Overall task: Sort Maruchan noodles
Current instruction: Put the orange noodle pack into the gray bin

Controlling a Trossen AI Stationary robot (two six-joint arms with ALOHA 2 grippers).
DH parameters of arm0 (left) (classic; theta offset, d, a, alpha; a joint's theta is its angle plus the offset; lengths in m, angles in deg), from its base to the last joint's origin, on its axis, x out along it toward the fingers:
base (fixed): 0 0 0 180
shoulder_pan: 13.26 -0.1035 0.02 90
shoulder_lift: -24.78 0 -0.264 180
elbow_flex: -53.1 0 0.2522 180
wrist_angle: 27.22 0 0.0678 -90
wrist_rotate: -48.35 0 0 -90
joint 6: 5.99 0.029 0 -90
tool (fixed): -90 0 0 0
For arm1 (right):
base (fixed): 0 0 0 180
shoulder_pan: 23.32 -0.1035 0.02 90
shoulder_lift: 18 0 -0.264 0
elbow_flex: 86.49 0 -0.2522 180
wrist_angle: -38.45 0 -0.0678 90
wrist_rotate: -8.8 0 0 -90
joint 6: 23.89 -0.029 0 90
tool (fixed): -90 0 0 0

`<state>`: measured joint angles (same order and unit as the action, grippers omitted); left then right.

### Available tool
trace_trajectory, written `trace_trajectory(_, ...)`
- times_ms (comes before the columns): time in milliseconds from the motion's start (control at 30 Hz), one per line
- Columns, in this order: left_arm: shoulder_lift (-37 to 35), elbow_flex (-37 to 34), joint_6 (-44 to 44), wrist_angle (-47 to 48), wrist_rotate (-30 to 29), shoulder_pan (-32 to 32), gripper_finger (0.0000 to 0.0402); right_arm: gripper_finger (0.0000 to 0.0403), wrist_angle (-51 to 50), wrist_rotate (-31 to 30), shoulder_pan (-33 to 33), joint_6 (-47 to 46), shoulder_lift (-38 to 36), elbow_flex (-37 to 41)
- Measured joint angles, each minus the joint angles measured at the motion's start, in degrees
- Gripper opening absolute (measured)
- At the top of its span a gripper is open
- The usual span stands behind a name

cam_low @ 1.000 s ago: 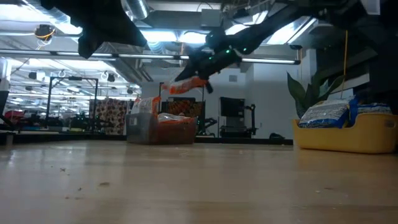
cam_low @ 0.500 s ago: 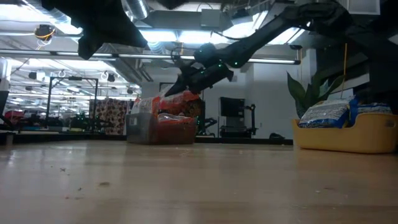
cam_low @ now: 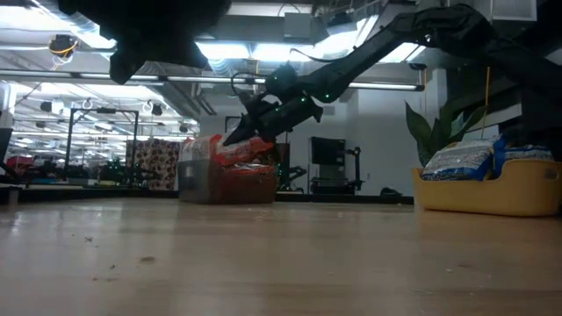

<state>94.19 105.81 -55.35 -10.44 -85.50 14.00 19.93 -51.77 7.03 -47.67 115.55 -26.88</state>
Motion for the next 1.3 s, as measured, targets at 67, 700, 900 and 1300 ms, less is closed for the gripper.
trace_trajectory(67, 0.0, 0.0, 0.0, 0.0, 0.0, 0.0, 0.0, 0.0129, 0.4, -0.9, 0.0, 1.9, 0.0, 0.0)
trace_trajectory(700, 0.0, 0.0, 0.0, 0.4, 0.0, 0.0, 0.0, 0.0263, -7.8, -15.0, 0.9, 8.2, -0.1, -5.4)
trace_trajectory(900, 0.0, 0.0, 0.0, 0.5, 0.2, 0.0, 0.0, 0.0264, -12.9, -17.9, 1.7, 11.9, -0.1, -11.2)
trace_trajectory(1300, 0.0, 0.0, 0.0, 1.5, -0.2, 0.0, 0.0, 0.0235, -17.5, -24.8, 1.5, 13.3, -0.2, -12.9)
